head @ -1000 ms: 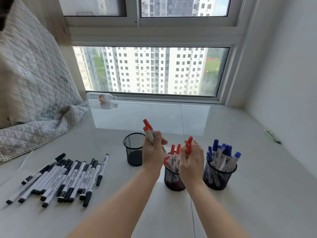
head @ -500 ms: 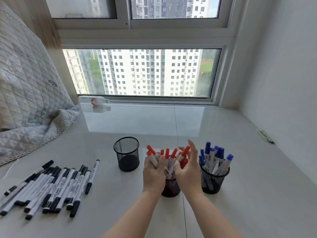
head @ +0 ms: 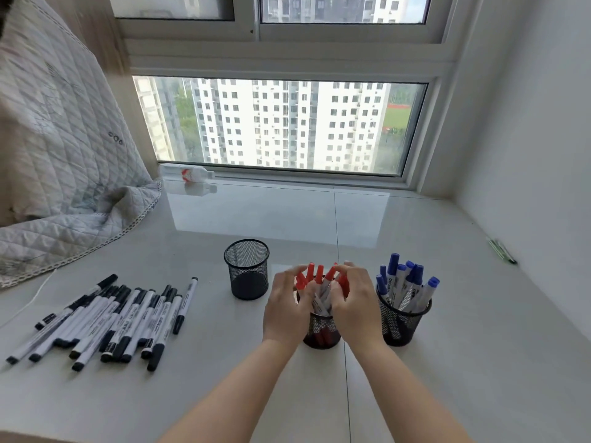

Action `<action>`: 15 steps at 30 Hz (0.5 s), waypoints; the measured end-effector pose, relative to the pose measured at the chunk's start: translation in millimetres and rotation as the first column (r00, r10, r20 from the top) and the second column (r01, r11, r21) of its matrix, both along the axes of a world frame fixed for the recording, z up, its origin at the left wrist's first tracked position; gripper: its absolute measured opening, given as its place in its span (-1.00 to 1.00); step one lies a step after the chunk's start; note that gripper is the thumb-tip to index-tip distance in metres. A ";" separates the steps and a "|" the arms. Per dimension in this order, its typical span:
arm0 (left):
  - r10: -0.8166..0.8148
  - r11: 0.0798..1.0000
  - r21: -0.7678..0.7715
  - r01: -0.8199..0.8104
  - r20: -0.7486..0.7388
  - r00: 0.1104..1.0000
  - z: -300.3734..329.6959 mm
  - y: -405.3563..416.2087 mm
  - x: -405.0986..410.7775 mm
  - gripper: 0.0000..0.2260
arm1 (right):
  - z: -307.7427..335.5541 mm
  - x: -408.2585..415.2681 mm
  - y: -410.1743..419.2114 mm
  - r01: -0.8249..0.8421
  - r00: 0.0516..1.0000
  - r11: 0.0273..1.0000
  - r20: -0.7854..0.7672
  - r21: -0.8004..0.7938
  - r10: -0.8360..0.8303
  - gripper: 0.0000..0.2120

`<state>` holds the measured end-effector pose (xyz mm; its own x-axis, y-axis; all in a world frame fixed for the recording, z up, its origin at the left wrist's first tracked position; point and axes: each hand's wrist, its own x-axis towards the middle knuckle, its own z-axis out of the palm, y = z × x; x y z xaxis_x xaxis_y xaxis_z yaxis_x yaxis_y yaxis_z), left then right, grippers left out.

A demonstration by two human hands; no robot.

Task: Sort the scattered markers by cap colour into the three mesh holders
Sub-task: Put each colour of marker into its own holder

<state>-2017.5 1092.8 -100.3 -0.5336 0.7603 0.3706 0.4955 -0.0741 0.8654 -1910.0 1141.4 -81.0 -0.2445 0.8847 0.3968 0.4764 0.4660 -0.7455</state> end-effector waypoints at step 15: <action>0.277 0.926 -0.218 -0.309 -0.162 0.947 -14.6 -112.5 -125.2 -0.76 | 6.2 -107.1 -90.6 -0.155 0.987 0.863 0.113 0.480 0.114 -0.77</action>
